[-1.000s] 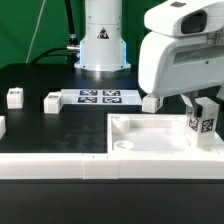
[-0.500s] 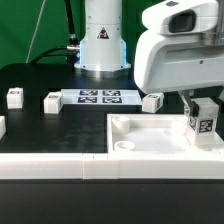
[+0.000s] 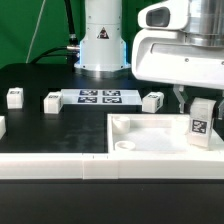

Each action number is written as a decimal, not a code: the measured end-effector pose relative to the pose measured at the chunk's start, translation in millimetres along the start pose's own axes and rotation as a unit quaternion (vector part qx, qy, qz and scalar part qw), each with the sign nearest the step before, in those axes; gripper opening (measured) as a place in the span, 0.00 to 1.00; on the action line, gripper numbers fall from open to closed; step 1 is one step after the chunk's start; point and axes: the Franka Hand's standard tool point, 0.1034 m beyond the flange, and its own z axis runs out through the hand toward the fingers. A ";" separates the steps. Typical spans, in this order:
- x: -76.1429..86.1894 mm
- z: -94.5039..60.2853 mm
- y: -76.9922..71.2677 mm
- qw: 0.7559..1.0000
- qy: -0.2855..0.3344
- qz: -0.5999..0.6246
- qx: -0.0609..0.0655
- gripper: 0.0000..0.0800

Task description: Assemble one leg

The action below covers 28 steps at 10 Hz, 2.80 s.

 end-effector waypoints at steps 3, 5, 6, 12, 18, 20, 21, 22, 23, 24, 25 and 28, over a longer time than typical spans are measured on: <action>-0.1 0.4 2.6 0.987 0.001 0.162 -0.004 0.36; -1.6 0.6 3.0 0.965 0.004 0.262 -0.008 0.37; -2.1 0.7 3.5 0.950 0.005 0.312 -0.011 0.37; -2.2 1.1 4.5 0.940 -0.004 0.341 -0.008 0.58; -10.5 1.4 -6.7 1.000 -0.003 -0.003 -0.003 0.81; -8.7 2.2 -5.1 0.994 -0.004 -0.107 -0.003 0.81; -8.0 2.5 -4.3 0.987 -0.004 -0.161 -0.003 0.81; -8.1 2.6 -4.4 0.976 -0.004 -0.217 -0.003 0.81; -8.5 2.7 -4.7 0.959 -0.004 -0.285 -0.003 0.81; -8.3 2.6 -4.5 0.943 -0.005 -0.333 -0.002 0.81; -8.0 2.6 -4.3 0.938 -0.005 -0.348 -0.002 0.81; -7.5 2.8 -3.6 0.936 -0.005 -0.353 -0.002 0.48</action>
Offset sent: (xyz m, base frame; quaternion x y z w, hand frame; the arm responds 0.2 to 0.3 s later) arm -0.0060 0.0009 -0.0008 -0.0070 0.0090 0.2939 0.9558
